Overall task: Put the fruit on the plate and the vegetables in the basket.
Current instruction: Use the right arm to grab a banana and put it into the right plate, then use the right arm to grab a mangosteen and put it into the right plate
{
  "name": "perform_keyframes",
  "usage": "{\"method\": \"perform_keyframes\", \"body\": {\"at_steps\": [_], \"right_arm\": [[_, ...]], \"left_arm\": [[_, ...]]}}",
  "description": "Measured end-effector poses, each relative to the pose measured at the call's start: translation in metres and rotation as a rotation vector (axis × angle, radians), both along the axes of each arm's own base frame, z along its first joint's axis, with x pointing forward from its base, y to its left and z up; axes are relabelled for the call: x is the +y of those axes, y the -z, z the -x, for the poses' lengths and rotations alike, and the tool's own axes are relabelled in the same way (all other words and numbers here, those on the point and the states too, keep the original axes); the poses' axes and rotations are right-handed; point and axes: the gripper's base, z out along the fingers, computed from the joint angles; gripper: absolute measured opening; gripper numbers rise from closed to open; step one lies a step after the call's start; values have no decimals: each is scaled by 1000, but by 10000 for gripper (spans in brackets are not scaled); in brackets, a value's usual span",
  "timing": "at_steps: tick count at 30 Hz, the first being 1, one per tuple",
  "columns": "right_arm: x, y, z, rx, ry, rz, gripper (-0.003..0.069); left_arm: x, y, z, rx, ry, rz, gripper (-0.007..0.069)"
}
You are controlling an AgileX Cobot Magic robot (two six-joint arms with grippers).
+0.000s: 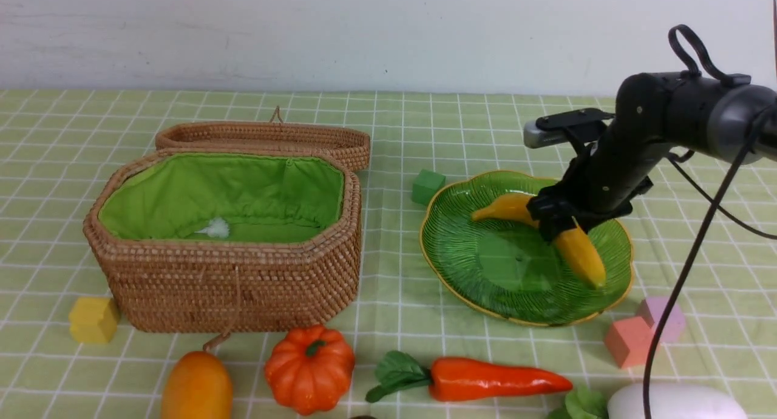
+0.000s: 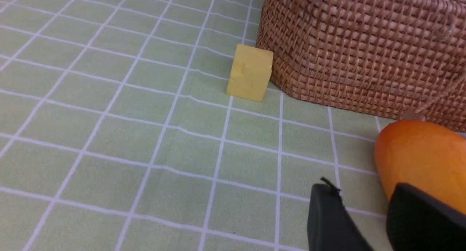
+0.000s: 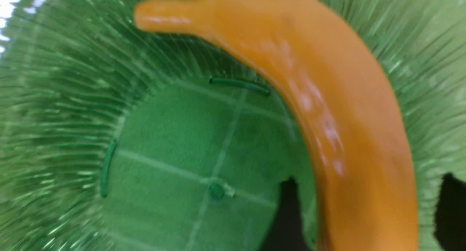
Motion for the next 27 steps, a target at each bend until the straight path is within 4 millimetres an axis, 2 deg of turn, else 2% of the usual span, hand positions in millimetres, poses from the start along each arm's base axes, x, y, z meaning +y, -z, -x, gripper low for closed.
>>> {"method": "perform_keyframes", "body": {"at_steps": [2,5,8,11,13,14,15,17,18,20,23,26,27], "right_arm": [[-1,-10,3,-5,-4,11,624],[-5,-31,11,-21,-18,44,674],[-13,-64,24,-64,-7,39,666],[-25,-96,46,-115,0,23,640],[-29,-106,60,-130,-18,28,628],[-33,-115,81,-142,-50,32,613],[-34,-117,90,-146,-65,36,610],[-37,-122,125,-164,-110,27,598],[-36,-119,132,-161,-123,25,596],[-35,-123,166,-209,-199,22,593],[-22,-123,202,-282,-345,6,593],[-5,-121,223,-307,-476,-25,593],[9,-118,232,-299,-553,-59,593]], "left_arm": [[0,0,0,0,0,0,239],[0,0,0,0,0,0,239],[0,0,0,0,0,0,239],[0,0,0,0,0,0,239],[0,0,0,0,0,0,239],[0,0,0,0,0,0,239],[0,0,0,0,0,0,239],[0,0,0,0,0,0,239],[0,0,0,0,0,0,239],[0,0,0,0,0,0,239],[0,0,0,0,0,0,239],[0,0,0,0,0,0,239],[0,0,0,0,0,0,239]]}}
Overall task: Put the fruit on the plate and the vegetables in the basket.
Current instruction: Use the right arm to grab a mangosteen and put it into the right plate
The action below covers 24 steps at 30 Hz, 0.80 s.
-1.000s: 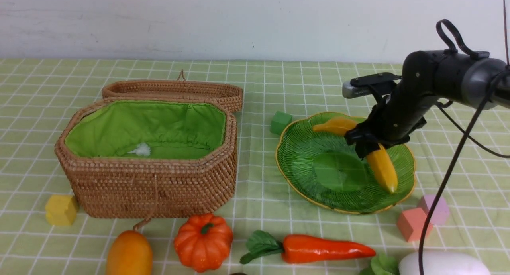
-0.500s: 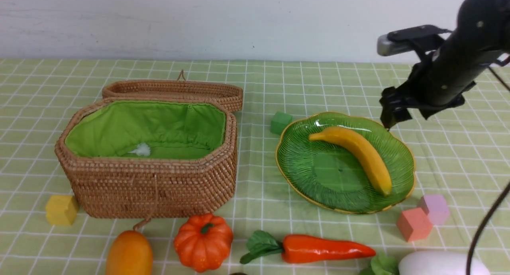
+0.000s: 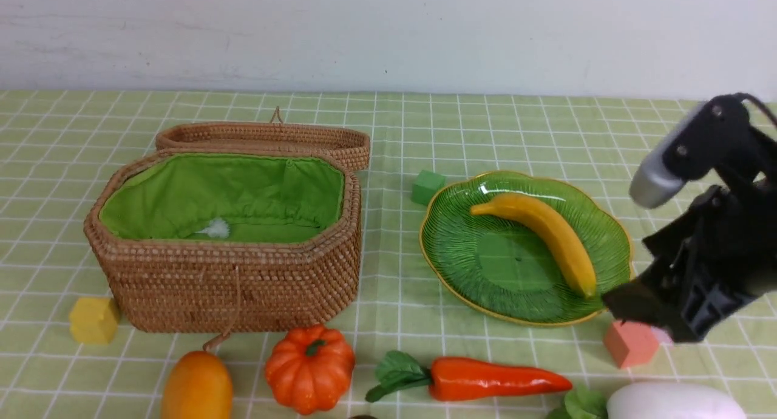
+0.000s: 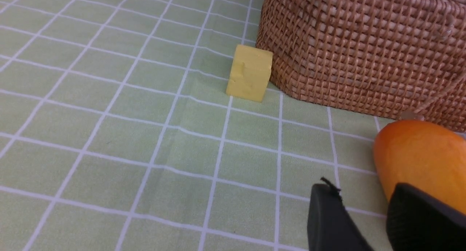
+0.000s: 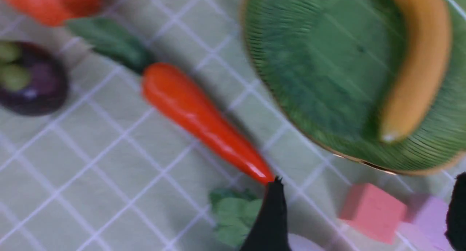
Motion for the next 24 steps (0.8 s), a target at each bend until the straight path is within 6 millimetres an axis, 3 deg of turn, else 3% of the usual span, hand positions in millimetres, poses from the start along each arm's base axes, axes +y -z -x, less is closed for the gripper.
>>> {"method": "perform_keyframes", "body": {"at_steps": [4,10,17,20,24], "right_arm": [[26,10,5,69,-104,-35,593],[94,42,4,182,-325,3,593],[164,58,11,214,-480,32,593],[181,66,7,235,-455,30,593],[188,78,4,260,-424,41,593]], "left_arm": [[0,0,0,0,0,0,239],[0,0,0,0,0,0,239],[0,0,0,0,0,0,239],[0,0,0,0,0,0,239],[0,0,0,0,0,0,239]]}}
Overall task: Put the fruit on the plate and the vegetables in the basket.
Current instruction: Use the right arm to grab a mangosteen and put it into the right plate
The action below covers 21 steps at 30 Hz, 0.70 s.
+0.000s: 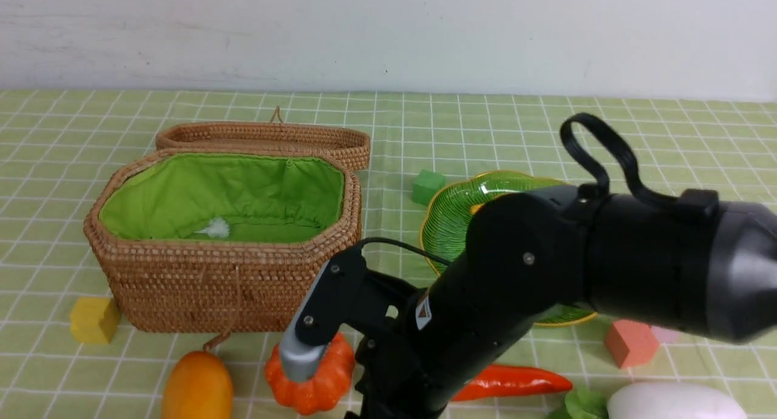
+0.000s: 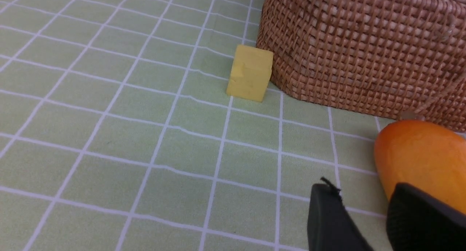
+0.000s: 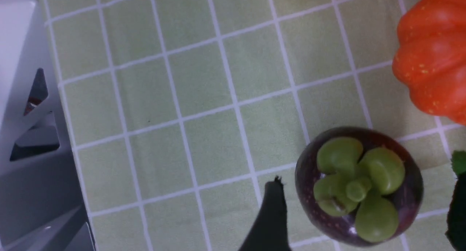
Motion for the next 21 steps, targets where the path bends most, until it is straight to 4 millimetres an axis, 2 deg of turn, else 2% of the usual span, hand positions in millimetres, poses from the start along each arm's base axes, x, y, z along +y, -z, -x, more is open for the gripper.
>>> {"method": "perform_keyframes", "body": {"at_steps": [5,9,11,18,21], "right_arm": [[5,22,-6,19,1,48,593],[9,52,-13,36,-11,121,593],[11,59,-14,49,-12,134,596],[10,54,-12,67,-25,129,576],[5,39,-3,101,-52,123,576]], "left_arm": [[0,0,0,0,0,0,239],[0,0,0,0,0,0,239],[0,0,0,0,0,0,239],[0,0,0,0,0,0,239],[0,0,0,0,0,0,239]]}}
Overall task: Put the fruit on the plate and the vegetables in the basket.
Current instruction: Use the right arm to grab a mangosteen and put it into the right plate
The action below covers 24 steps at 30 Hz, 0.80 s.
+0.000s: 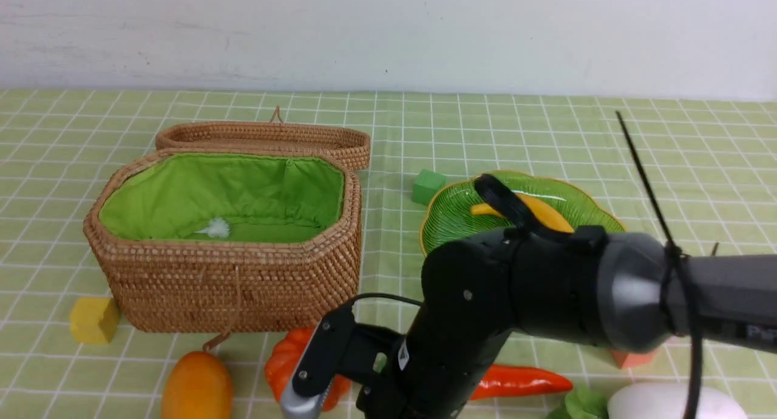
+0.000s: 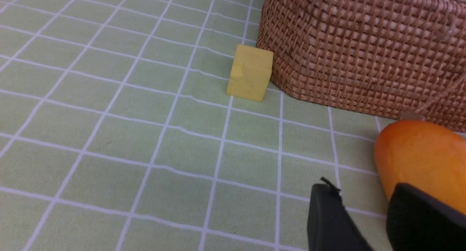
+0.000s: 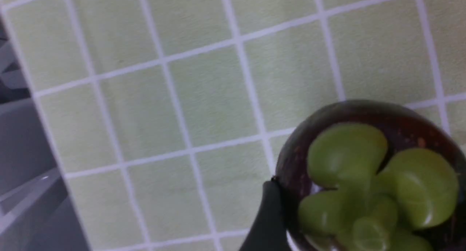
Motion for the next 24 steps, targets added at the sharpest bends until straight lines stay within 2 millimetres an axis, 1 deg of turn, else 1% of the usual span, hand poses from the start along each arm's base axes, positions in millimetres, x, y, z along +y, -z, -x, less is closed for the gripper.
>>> {"method": "perform_keyframes", "body": {"at_steps": [2,3,4,5,6,8,9,11,12,14,16,17,19,22,23,24], "right_arm": [[-4,-20,5,-20,-7,-35,576],[-8,-33,7,-43,-8,-61,576],[-9,-39,8,-54,-7,-72,576],[-17,-57,9,-96,0,-105,576],[-25,-71,7,-142,12,-128,576],[-42,-89,-3,-227,67,-159,576],[-49,-95,-10,-265,106,-171,576],[-69,-103,-32,-322,238,-203,576],[-75,-104,-39,-333,286,-212,576],[-96,-102,-65,-348,459,-239,576],[-113,-94,-89,-344,612,-260,576],[-123,-86,-102,-344,684,-262,576],[-144,-62,-128,-324,809,-237,576],[-160,-31,-146,-269,885,-184,576],[-162,-27,-148,-259,892,-175,576],[-167,-12,-151,-211,906,-139,576]], "left_arm": [[0,0,0,0,0,0,239],[0,0,0,0,0,0,239],[0,0,0,0,0,0,239],[0,0,0,0,0,0,239],[0,0,0,0,0,0,239],[0,0,0,0,0,0,239],[0,0,0,0,0,0,239],[0,0,0,0,0,0,239],[0,0,0,0,0,0,239],[0,0,0,0,0,0,239],[0,0,0,0,0,0,239],[0,0,0,0,0,0,239],[0,0,0,0,0,0,239],[0,0,0,0,0,0,239],[0,0,0,0,0,0,239],[0,0,0,0,0,0,239]]}}
